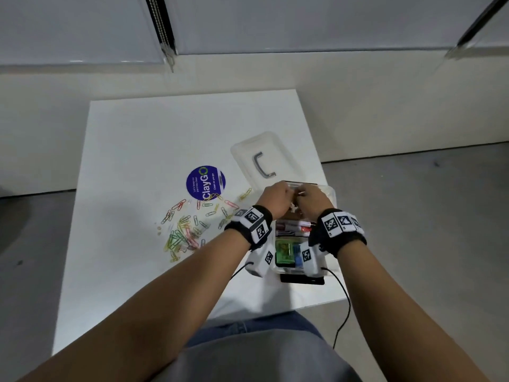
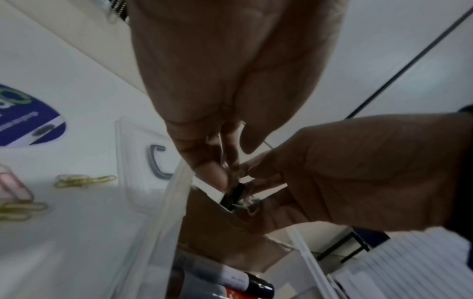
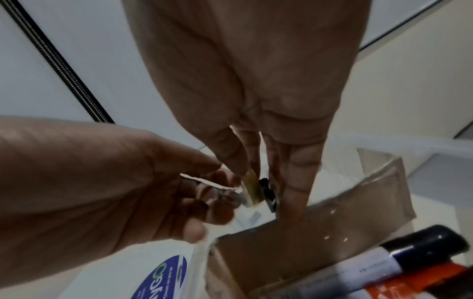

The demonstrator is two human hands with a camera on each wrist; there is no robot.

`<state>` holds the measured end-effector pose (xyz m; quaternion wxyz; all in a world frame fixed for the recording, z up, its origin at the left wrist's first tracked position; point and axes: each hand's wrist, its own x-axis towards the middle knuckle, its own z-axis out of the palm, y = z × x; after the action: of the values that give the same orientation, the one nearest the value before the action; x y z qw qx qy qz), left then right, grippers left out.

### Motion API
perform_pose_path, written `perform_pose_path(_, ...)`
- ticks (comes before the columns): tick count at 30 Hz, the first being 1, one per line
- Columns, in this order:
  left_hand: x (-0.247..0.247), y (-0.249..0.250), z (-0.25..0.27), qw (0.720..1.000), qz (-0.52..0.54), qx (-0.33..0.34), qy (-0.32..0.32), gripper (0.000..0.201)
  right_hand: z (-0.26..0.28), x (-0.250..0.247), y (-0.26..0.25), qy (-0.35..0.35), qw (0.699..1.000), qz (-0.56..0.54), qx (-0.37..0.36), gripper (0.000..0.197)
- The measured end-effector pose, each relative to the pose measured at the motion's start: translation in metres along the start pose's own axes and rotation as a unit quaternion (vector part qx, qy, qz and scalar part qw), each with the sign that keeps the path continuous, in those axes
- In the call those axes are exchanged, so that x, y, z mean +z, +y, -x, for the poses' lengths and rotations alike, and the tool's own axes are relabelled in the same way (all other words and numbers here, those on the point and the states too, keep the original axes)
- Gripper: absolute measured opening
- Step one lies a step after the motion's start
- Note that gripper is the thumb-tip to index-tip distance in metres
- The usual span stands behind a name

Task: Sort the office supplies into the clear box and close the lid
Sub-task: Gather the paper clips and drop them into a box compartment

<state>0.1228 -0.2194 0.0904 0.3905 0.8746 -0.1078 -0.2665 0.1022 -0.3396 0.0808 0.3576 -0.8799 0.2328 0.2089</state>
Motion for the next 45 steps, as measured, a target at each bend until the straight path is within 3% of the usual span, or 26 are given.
perform_pose_path(3,0.004,-0.003,0.001,0.999,-0.041,0.025,-0.020,0.030,0.011,-0.005,-0.003,0.007,1.000,0.011,-0.004,0.041)
perform_pose_path(6,0.001,-0.014,0.007,0.999,0.019,0.034,-0.007,0.035,0.019,-0.003,-0.006,0.022,0.998,0.058,-0.011,0.044)
perform_pose_path(9,-0.015,-0.037,0.011,0.987,0.148,0.015,0.061,0.025,0.020,0.008,-0.018,0.081,0.994,0.042,-0.054,0.038)
perform_pose_path(11,-0.032,-0.064,0.014,0.980,0.162,-0.010,0.113,0.022,0.021,0.021,-0.032,0.105,0.989,0.019,-0.101,0.036)
perform_pose_path(14,-0.064,-0.125,0.017,0.983,0.069,-0.071,0.152,0.028,0.026,0.052,-0.066,0.065,0.985,0.025,-0.158,0.038)
perform_pose_path(16,-0.084,-0.170,0.020,0.983,-0.010,-0.115,0.142,0.036,0.022,0.080,-0.085,0.006,0.986,0.031,-0.162,0.041)
perform_pose_path(19,-0.107,-0.231,0.031,0.974,-0.103,-0.171,0.109,0.044,0.003,0.123,-0.093,-0.064,0.990,0.068,-0.107,0.049)
perform_pose_path(21,-0.115,-0.258,0.043,0.965,-0.146,-0.193,0.103,0.045,-0.012,0.145,-0.091,-0.072,0.988,0.119,-0.068,0.054)
perform_pose_path(27,-0.107,-0.269,0.067,0.974,-0.186,-0.102,0.074,0.051,-0.041,0.175,-0.076,-0.060,0.980,0.190,-0.012,0.074)
perform_pose_path(29,-0.099,-0.269,0.073,0.980,-0.177,-0.072,0.050,0.049,-0.036,0.184,-0.073,-0.061,0.974,0.213,-0.044,0.075)
perform_pose_path(32,-0.088,-0.270,0.083,0.987,-0.157,-0.043,0.021,0.046,-0.016,0.198,-0.066,-0.078,0.968,0.206,-0.115,0.060)
perform_pose_path(34,-0.085,-0.273,0.091,0.990,-0.132,-0.031,0.040,0.044,0.001,0.199,-0.058,-0.087,0.969,0.190,-0.131,0.061)
perform_pose_path(37,-0.084,-0.280,0.103,0.982,-0.152,-0.031,0.111,0.030,0.021,0.189,-0.040,-0.008,0.983,0.161,-0.086,0.061)
perform_pose_path(39,-0.080,-0.283,0.110,0.979,-0.185,-0.019,0.079,0.024,0.031,0.183,-0.026,0.020,0.987,0.156,-0.038,0.050)
perform_pose_path(42,-0.071,-0.284,0.114,0.980,-0.198,-0.020,0.030,0.024,0.042,0.182,-0.011,-0.054,0.985,0.155,0.045,0.054)
perform_pose_path(45,-0.064,-0.278,0.112,0.981,-0.186,-0.032,0.033,0.022,0.046,0.190,-0.008,-0.103,0.980,0.167,0.030,0.072)
